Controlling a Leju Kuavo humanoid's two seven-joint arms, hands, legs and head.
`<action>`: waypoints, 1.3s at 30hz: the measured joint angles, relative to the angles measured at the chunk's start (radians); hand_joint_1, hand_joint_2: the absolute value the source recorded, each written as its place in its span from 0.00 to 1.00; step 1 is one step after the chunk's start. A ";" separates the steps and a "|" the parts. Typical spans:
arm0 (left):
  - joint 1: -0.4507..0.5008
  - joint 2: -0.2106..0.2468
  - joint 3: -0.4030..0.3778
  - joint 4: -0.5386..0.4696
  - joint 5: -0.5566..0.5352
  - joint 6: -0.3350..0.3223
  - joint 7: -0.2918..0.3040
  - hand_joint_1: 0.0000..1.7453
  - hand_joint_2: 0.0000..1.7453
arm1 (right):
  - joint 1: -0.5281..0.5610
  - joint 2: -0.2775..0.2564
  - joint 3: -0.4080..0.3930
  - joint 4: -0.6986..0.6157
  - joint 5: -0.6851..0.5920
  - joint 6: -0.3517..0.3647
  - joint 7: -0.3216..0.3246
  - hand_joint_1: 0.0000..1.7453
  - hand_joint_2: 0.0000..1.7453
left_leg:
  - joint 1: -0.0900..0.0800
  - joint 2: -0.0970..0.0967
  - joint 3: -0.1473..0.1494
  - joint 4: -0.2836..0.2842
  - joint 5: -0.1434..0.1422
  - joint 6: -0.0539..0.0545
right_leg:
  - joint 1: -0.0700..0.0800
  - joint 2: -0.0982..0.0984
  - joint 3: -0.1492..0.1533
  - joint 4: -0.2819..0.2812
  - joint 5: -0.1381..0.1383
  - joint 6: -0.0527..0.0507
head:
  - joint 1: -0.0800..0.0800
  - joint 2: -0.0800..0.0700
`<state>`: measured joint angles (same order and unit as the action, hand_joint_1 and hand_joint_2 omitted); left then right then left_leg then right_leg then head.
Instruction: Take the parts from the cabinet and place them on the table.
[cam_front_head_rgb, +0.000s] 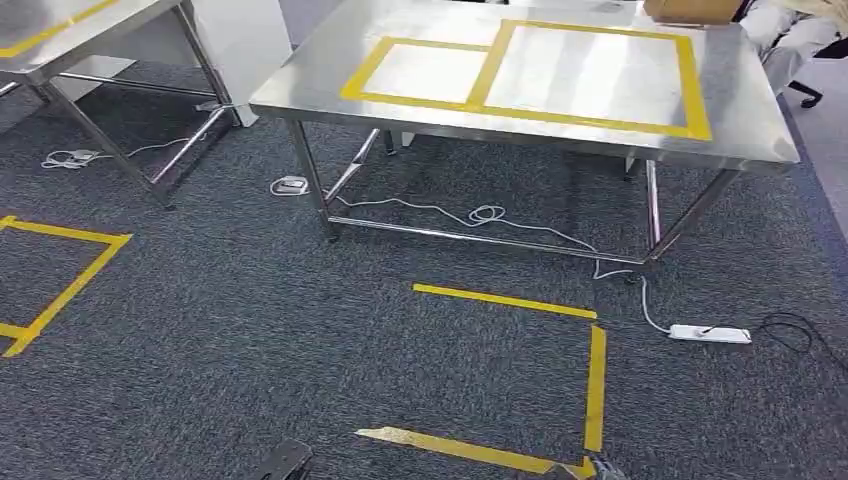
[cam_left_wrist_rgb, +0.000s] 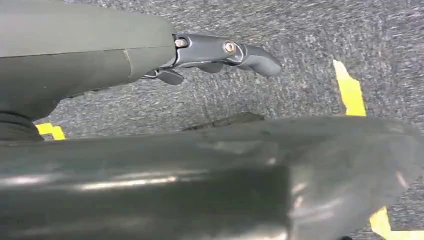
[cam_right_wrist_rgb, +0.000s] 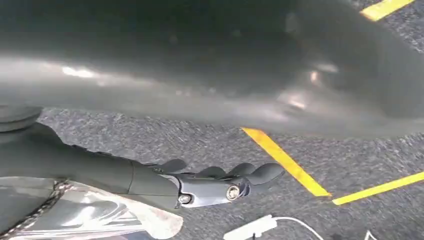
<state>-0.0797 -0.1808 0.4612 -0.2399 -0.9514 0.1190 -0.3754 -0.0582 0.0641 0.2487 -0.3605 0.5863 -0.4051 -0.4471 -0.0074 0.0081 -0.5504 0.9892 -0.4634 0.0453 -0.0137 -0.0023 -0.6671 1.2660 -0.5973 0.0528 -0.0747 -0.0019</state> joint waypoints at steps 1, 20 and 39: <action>0.000 0.000 0.000 0.000 0.000 0.000 0.000 0.00 0.00 | -0.001 0.000 0.000 0.000 0.000 0.000 0.000 0.00 0.00 | 0.000 0.000 -0.001 0.003 0.000 -0.001 | 0.000 0.000 0.049 -0.086 0.044 -0.001 | 0.000 0.000; -0.005 0.001 0.000 0.000 -0.001 0.006 -0.006 0.00 0.00 | -0.007 0.000 0.000 0.000 0.002 0.000 0.001 0.00 0.00 | 0.003 -0.004 0.035 0.003 -0.034 -0.037 | 0.004 -0.002 0.110 -0.269 0.123 -0.035 | -0.004 0.000; -0.002 -0.001 0.000 0.000 -0.014 0.016 -0.018 0.00 0.00 | -0.006 0.002 0.001 0.001 0.008 -0.007 0.003 0.00 1.00 | -0.006 -0.005 0.021 0.002 -0.022 -0.027 | -0.005 -0.001 0.103 -0.276 0.137 -0.021 | -0.004 0.000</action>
<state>-0.0816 -0.1816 0.4616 -0.2399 -0.9651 0.1347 -0.3929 -0.0645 0.0656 0.2495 -0.3597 0.5947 -0.4120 -0.4444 -0.0135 0.0026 -0.5290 0.9913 -0.4855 0.0180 -0.0187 -0.0037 -0.5644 0.9896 -0.4601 0.0321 -0.0786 -0.0019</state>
